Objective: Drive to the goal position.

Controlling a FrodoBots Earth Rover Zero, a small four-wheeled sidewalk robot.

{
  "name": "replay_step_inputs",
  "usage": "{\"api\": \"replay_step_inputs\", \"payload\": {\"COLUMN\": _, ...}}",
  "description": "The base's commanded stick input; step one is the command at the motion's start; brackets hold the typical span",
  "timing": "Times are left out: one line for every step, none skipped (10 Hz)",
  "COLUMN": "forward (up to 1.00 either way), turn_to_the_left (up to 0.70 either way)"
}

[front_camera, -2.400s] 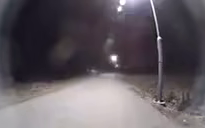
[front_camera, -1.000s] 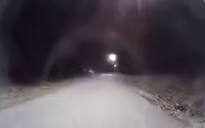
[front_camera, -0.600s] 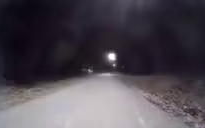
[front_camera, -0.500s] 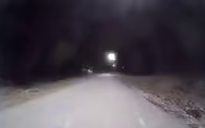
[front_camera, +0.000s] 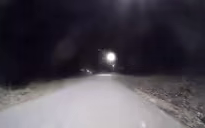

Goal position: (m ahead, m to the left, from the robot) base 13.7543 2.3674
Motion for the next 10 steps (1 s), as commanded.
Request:
{"api": "replay_step_inputs", "payload": {"forward": 1.00, "turn_to_the_left": 0.00}}
{"api": "replay_step_inputs", "payload": {"forward": 1.00, "turn_to_the_left": 0.00}}
{"api": "replay_step_inputs", "payload": {"forward": 1.00, "turn_to_the_left": 0.00}}
{"api": "replay_step_inputs", "payload": {"forward": 1.00, "turn_to_the_left": 0.00}}
{"api": "replay_step_inputs", "payload": {"forward": 1.00, "turn_to_the_left": 0.00}}
{"api": "replay_step_inputs", "payload": {"forward": 1.00, "turn_to_the_left": 0.00}}
{"api": "replay_step_inputs", "payload": {"forward": 1.00, "turn_to_the_left": 0.00}}
{"api": "replay_step_inputs", "payload": {"forward": 1.00, "turn_to_the_left": 0.00}}
{"api": "replay_step_inputs", "payload": {"forward": 1.00, "turn_to_the_left": 0.00}}
{"api": "replay_step_inputs", "payload": {"forward": 1.00, "turn_to_the_left": 0.00}}
